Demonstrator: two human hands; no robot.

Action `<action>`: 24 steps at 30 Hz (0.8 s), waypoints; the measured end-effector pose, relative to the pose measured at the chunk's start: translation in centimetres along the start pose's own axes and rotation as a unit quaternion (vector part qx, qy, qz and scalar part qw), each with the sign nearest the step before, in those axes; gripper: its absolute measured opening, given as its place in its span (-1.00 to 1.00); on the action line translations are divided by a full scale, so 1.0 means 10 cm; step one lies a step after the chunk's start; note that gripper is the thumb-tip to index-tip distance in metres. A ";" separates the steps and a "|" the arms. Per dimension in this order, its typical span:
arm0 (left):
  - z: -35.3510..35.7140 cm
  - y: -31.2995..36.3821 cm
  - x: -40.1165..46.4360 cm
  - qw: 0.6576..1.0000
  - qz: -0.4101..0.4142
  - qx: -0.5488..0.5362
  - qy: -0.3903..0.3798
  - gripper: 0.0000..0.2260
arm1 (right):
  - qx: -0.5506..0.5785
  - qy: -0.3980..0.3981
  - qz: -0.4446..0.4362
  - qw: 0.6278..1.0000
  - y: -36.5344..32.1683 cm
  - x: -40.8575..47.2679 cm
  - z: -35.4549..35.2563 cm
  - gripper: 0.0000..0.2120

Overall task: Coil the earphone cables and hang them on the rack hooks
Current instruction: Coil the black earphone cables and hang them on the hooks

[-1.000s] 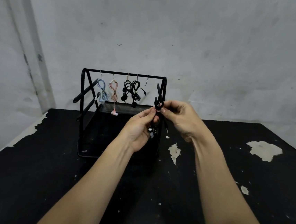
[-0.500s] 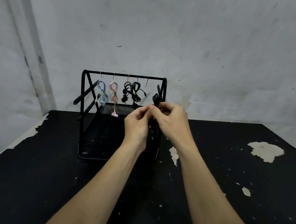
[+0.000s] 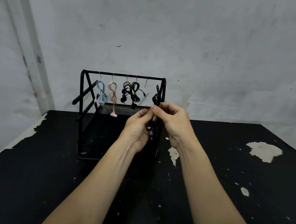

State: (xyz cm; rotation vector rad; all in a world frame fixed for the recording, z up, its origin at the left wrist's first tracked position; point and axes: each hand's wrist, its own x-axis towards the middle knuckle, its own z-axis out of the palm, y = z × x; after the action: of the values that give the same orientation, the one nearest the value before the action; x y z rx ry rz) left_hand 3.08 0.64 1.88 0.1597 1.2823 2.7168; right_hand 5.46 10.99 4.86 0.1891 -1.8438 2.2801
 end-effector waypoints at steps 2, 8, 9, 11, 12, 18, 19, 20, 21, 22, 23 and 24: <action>0.00 0.02 -0.02 1.000 -0.021 -0.001 -0.021 -0.90 | 0.007 -0.004 -0.001 1.000 0.01 0.01 0.01 -0.92; -0.04 0.05 -0.04 0.996 -0.071 -0.011 -0.053 -0.85 | 0.004 -0.041 0.002 0.999 0.02 0.03 -0.02 -0.95; -0.04 0.05 -0.05 0.995 -0.078 -0.016 -0.053 -0.89 | 0.006 -0.046 0.003 0.999 0.02 0.03 -0.03 -0.95; -0.04 0.04 -0.06 0.995 -0.086 -0.016 -0.050 -0.89 | 0.001 -0.050 -0.003 0.999 0.04 0.05 -0.03 -0.96; -0.05 0.03 -0.05 0.995 -0.084 -0.014 -0.048 -0.84 | -0.013 -0.046 -0.009 0.999 0.06 0.05 -0.02 -0.95; -0.14 0.01 0.01 0.998 -0.024 0.048 -0.022 -0.77 | -0.195 0.031 -0.053 0.979 0.08 0.11 -0.08 -0.83; -0.15 0.03 0.01 0.998 -0.019 0.052 -0.026 -0.75 | -0.229 0.039 -0.058 0.971 0.08 0.13 -0.10 -0.81; -0.16 0.04 0.02 0.998 -0.009 0.058 -0.031 -0.73 | -0.260 0.045 -0.064 0.962 0.08 0.14 -0.11 -0.80; -0.17 0.06 0.02 0.997 0.003 0.069 -0.035 -0.71 | -0.278 0.048 -0.072 0.957 0.08 0.13 -0.11 -0.80; -0.16 0.09 0.01 0.996 0.017 0.078 -0.040 -0.71 | -0.282 0.050 -0.079 0.955 0.08 0.13 -0.11 -0.80; -0.14 0.10 0.01 0.995 0.032 0.086 -0.043 -0.72 | -0.278 0.051 -0.083 0.956 0.08 0.12 -0.11 -0.80; -0.13 0.12 0.00 0.994 0.045 0.086 -0.048 -0.75 | -0.273 0.052 -0.084 0.957 0.08 0.12 -0.10 -0.80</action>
State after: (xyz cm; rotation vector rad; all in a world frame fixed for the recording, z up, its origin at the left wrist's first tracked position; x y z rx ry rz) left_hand 2.80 -1.13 1.95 0.3692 1.5150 2.6308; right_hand 4.15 11.94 4.15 0.1260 -2.2160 1.5638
